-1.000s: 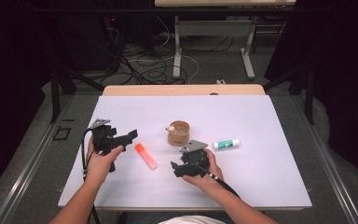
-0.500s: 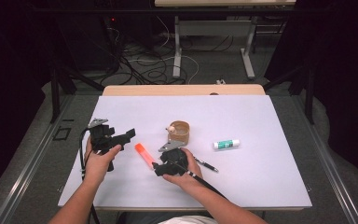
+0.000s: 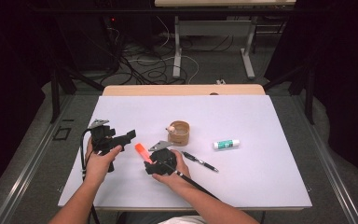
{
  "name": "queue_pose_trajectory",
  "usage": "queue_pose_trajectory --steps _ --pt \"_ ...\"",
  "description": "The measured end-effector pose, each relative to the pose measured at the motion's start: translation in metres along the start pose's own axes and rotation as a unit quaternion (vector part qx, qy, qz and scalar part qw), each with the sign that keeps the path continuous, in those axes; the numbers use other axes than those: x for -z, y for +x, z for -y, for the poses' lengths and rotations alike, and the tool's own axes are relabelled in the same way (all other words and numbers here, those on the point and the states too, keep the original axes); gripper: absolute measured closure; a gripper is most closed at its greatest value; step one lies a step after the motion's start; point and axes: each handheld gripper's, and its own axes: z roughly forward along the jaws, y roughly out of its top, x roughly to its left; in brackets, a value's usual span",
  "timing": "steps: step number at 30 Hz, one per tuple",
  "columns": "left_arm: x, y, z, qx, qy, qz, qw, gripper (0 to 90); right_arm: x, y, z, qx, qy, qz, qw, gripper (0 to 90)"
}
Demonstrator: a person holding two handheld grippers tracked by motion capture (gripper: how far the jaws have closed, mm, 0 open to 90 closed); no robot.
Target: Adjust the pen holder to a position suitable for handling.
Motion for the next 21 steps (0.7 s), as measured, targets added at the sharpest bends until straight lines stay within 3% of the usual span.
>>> queue_pose_trajectory --steps 1,6,13,20,21 --pt "0.0 0.001 0.0 -0.002 0.001 -0.001 1.0 5.1 -0.003 0.003 0.0 -0.009 0.009 0.002 0.9999 46.2" --pt "-0.002 0.0 0.002 -0.001 0.005 0.001 1.0 5.3 -0.007 0.009 0.001 -0.009 0.006 0.007 0.9999 49.6" --pt "-0.002 -0.001 0.002 -0.001 0.009 0.003 1.0 5.3 -0.011 0.011 0.0 0.013 0.003 0.019 0.9997 55.0" --pt "-0.002 0.0 0.001 -0.001 0.009 0.002 1.0 5.3 -0.014 0.012 0.002 0.017 0.008 0.024 0.9995 58.7" --pt "-0.002 0.0 0.002 0.0 0.008 0.001 1.0 5.3 -0.015 0.014 0.003 0.009 0.008 0.024 0.9996 59.2"
